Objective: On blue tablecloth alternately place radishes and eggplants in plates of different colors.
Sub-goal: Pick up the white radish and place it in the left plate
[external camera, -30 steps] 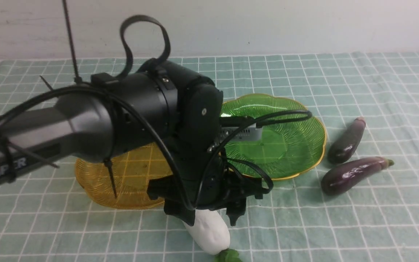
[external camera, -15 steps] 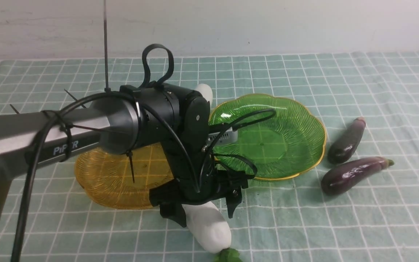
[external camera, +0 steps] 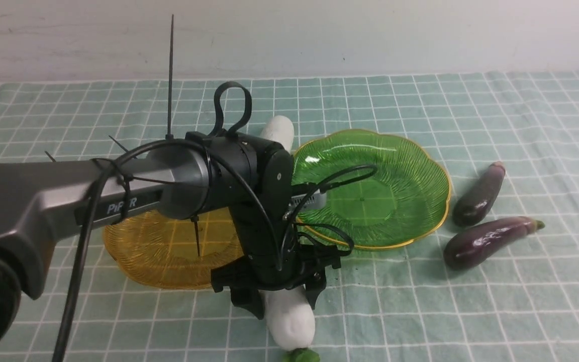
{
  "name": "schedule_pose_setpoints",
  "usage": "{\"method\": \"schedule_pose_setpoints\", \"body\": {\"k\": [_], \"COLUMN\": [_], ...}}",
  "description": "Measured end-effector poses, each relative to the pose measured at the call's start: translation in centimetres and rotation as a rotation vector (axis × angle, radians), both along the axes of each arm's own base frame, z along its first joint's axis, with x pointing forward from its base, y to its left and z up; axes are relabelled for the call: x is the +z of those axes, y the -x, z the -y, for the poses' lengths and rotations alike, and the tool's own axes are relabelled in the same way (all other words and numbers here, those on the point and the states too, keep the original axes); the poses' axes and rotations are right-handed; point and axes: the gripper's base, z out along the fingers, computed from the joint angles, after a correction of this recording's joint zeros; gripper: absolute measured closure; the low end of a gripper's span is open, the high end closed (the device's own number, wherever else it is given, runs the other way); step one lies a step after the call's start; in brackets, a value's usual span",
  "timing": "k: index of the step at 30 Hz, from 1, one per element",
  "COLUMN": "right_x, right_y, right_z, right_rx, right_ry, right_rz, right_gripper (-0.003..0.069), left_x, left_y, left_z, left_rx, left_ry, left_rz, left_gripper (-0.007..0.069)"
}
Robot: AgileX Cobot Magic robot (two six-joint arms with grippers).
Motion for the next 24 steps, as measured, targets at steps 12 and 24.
{"method": "schedule_pose_setpoints", "body": {"k": [12,24], "right_x": [-0.2,-0.4], "right_y": [0.2,0.4], "right_z": [-0.1,-0.2], "right_rx": [0.016,0.034], "right_ry": [0.003,0.006], "right_rz": [-0.025,-0.057], "right_gripper": [0.0674,0.0674], "left_x": [4.0,13.4], "left_y": [1.6,-4.4], "left_z": [0.3,-9.7], "left_rx": [-0.354,-0.324], "left_ry": [0.057,-0.055], "left_rz": [-0.03,0.262], "left_gripper": [0.0121,0.0121]}}
